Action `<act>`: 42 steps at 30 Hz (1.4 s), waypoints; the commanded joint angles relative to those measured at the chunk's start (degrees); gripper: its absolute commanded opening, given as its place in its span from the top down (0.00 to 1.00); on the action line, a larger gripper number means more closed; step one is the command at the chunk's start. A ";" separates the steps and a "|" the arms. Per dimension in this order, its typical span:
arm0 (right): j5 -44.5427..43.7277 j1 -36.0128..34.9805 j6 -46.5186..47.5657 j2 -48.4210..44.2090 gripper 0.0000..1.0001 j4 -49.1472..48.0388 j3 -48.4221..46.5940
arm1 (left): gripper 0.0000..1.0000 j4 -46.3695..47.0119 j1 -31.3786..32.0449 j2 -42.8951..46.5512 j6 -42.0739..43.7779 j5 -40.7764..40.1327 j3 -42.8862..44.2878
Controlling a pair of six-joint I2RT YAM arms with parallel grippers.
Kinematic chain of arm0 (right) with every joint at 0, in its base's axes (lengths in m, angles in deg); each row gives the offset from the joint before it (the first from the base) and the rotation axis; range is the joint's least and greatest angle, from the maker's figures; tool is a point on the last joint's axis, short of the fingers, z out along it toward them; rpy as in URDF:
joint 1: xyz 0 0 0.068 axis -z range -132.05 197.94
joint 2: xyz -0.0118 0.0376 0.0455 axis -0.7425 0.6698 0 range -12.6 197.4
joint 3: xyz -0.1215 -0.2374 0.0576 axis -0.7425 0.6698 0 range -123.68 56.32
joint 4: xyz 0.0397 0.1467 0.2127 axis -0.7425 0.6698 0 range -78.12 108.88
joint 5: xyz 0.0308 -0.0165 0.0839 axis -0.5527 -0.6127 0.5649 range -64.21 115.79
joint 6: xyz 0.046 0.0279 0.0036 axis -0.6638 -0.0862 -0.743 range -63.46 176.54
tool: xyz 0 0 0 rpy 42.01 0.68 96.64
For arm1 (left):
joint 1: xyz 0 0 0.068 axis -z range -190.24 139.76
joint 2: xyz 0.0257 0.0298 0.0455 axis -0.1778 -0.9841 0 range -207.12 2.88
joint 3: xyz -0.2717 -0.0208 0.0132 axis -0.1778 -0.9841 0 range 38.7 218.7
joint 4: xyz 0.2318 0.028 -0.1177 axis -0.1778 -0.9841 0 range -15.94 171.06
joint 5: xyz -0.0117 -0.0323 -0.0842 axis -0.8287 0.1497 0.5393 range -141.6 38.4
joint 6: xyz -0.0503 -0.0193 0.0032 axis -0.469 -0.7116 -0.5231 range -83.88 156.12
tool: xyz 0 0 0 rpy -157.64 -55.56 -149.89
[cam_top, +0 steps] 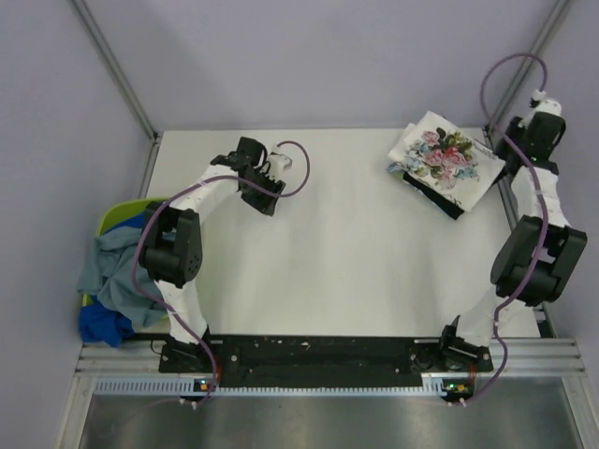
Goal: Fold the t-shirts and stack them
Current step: Put the neatly folded tshirt into the corner of the board with the right arm
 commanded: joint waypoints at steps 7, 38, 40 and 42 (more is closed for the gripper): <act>14.05 -20.06 8.59 -1.88 1.00 -7.95 6.10 | 0.47 0.85 0.32 2.49 0.88 1.20 0.47; 13.62 -27.99 7.45 6.13 1.00 -5.40 6.97 | 0.47 0.68 0.41 1.34 1.49 1.03 0.99; 13.44 -27.81 7.45 7.10 1.00 -3.21 6.80 | 0.47 0.68 0.41 1.43 1.49 0.94 0.82; 13.00 -27.37 5.62 6.14 1.00 -0.75 6.80 | 0.47 0.76 0.41 1.78 1.67 0.68 0.55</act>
